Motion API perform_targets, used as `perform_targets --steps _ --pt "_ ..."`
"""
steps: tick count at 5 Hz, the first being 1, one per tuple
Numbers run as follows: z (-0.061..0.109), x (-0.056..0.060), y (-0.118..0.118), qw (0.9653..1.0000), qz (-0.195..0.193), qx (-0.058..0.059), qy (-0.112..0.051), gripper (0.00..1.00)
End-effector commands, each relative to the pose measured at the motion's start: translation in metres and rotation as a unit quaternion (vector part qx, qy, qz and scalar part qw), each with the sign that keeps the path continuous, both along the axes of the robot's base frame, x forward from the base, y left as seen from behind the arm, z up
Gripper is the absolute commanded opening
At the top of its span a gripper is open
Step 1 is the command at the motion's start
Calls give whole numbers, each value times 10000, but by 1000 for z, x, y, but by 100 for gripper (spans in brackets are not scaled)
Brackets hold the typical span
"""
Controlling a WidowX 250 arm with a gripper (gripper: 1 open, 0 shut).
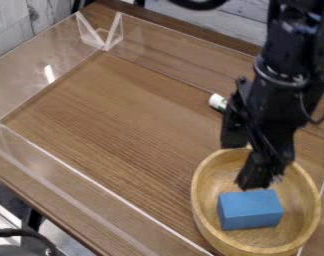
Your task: Put the blue block in the brown bowl
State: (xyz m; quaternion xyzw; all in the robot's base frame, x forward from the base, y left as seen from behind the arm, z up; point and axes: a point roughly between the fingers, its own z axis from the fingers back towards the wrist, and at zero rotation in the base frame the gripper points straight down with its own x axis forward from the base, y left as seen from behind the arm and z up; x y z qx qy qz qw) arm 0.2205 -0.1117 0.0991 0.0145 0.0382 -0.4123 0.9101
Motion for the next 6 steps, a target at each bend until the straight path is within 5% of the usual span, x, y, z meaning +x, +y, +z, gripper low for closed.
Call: perform_targets --steps 1,6 --pt "3 -3 -9 9986 -347 -119 -370 100" --pt "-47 -1 -16 9933 -716 -211 -882 100"
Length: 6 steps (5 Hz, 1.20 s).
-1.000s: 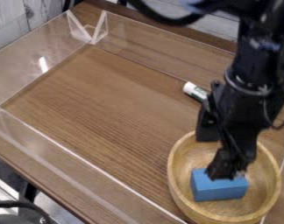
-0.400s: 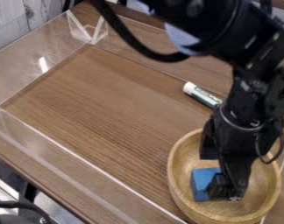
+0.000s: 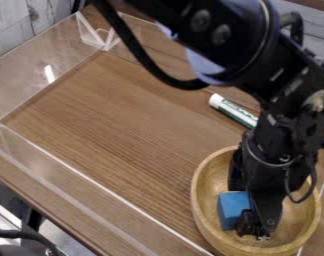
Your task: Put the blue block in the brown bowl
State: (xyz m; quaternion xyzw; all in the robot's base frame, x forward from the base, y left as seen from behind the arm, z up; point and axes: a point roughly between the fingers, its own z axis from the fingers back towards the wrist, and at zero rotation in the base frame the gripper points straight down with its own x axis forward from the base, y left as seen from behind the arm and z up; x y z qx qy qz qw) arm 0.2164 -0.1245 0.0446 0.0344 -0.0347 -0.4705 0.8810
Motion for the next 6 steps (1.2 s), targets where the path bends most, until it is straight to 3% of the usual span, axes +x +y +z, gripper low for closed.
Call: perform_targets --steps 1,2,6 --pt "2 4 -3 9996 -41 -99 -249 100" --pt "-3 6 -3 9994 -32 -112 -323 0" --pt "-4 11 3 9988 -17 13 -484 0"
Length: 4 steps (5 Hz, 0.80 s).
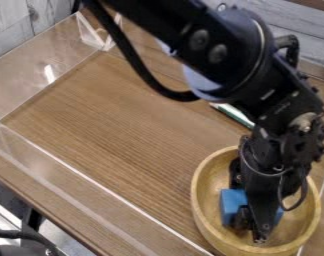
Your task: Put the blue block in the brown bowl
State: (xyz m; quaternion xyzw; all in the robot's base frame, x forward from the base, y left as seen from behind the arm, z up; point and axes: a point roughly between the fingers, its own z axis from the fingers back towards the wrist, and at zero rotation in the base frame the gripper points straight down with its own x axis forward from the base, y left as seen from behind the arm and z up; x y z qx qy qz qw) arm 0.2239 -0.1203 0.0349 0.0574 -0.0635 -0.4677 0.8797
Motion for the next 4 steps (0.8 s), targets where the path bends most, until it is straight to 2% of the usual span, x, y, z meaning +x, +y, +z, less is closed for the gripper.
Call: perform_targets --steps 1,2,3,4 --pt "7 5 0 9999 -34 -9 -138 0" --pt "8 6 2 9999 -30 36 -149 0" --pt "10 7 3 9999 15 4 -140 100" --pt "12 8 4 9999 67 -34 -143 100"
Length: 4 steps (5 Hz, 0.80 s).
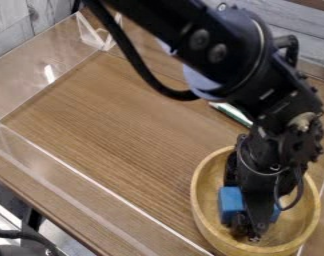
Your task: Put the blue block in the brown bowl
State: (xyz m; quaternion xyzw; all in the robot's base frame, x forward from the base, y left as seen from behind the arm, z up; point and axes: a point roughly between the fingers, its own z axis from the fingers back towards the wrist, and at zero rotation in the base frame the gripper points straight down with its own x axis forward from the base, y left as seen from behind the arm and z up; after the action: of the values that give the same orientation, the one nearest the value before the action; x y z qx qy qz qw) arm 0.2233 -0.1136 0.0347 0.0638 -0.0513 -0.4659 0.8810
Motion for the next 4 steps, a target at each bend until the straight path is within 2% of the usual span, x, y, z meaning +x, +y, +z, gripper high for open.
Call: perform_targets --steps 1,4 --pt "13 9 -2 9995 90 -182 -227 100" --pt "17 12 0 9989 260 -279 -257 100"
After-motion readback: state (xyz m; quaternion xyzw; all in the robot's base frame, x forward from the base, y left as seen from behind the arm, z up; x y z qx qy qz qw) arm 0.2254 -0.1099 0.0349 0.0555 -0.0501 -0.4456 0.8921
